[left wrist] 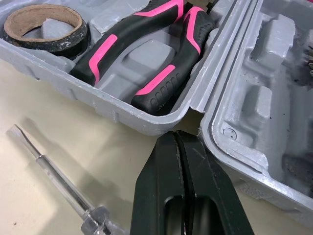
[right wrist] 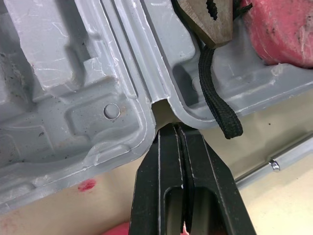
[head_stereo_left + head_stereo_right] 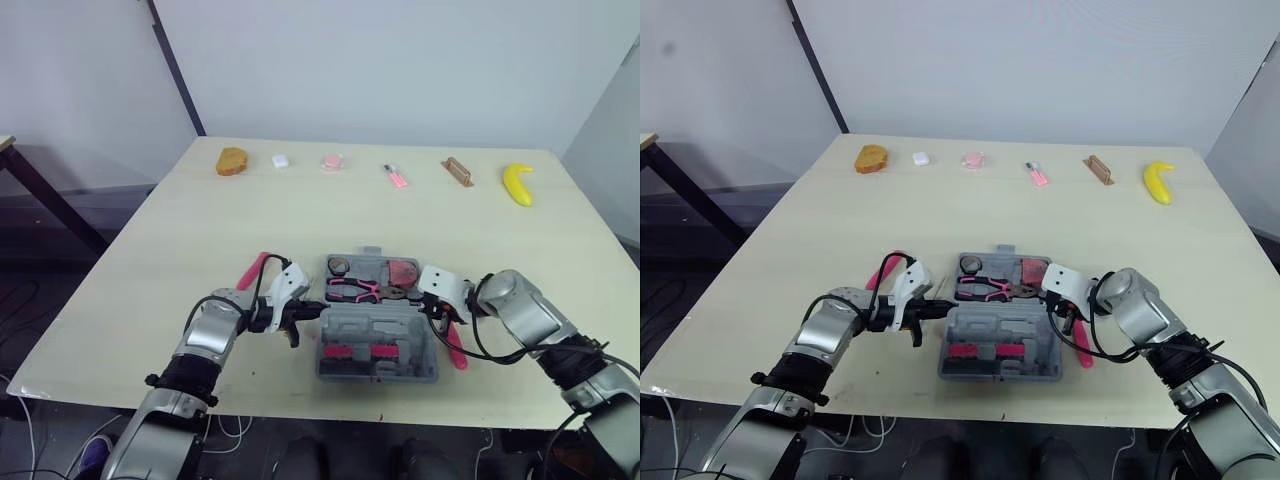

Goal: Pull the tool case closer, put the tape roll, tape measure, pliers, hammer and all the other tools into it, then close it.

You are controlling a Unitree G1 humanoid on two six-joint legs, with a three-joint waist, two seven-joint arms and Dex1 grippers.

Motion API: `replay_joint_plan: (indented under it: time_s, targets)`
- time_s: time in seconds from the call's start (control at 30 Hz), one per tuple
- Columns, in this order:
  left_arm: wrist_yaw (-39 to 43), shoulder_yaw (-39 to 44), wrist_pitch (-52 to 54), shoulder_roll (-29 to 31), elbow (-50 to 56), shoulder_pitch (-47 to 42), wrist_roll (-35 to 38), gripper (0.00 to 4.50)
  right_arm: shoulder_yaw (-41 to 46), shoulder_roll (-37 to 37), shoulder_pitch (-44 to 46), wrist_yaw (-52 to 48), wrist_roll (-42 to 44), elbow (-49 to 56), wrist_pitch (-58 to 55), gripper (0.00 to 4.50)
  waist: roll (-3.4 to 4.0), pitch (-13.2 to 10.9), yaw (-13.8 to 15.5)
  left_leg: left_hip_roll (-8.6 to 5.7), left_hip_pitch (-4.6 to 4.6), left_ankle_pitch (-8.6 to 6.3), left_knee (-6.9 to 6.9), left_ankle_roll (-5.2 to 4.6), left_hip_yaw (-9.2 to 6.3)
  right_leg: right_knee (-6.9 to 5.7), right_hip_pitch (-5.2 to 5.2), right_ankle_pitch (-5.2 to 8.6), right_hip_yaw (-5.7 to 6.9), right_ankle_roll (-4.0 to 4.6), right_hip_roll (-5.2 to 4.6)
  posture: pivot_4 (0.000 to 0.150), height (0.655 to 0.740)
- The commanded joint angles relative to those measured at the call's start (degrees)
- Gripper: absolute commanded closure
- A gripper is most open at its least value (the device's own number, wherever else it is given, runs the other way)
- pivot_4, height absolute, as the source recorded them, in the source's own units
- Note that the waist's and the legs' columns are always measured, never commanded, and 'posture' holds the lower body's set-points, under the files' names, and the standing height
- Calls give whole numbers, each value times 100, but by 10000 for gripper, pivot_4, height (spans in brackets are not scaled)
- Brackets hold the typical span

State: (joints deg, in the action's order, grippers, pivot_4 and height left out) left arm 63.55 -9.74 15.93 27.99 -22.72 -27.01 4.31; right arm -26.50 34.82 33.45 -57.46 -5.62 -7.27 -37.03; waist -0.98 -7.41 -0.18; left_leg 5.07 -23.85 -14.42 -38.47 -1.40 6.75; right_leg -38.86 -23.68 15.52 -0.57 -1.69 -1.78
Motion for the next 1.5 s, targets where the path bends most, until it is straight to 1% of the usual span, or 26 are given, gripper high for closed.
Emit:
replay_joint_plan:
  time_s: [0.03,0.43,0.87,1.23,1.5]
  targets:
    - [151,-162,-37,-62,400,-6,98,44486,72,-22,-59,-184,186,543,-69,44850,-1,-2,-2,0,0,0,1,0,0,0,0,0,1,0,0,1500,7400]
    - [215,-287,58,159,413,80,25,44486,91,13,-175,-234,213,710,-225,44850,-1,-5,-43,0,0,0,5,0,-1,1,-3,2,0,-1,1,1500,7400]
    - [242,-357,-47,33,381,109,38,44486,159,120,-231,-189,184,719,-218,44850,-1,-6,-38,0,0,0,5,0,1,1,-4,2,-1,-1,0,1500,7400]
    - [319,-399,-73,2,492,228,48,44486,238,259,-456,-209,313,1092,-452,44850,-2,-6,-32,-1,-1,0,5,0,1,2,-4,2,-2,-2,-1,1500,7400]
    - [262,-379,-193,-14,274,157,-35,44486,267,239,-472,-159,298,1064,-443,44850,-2,-6,-35,-1,-1,-1,5,0,1,1,-4,2,-1,-2,0,1500,7400]
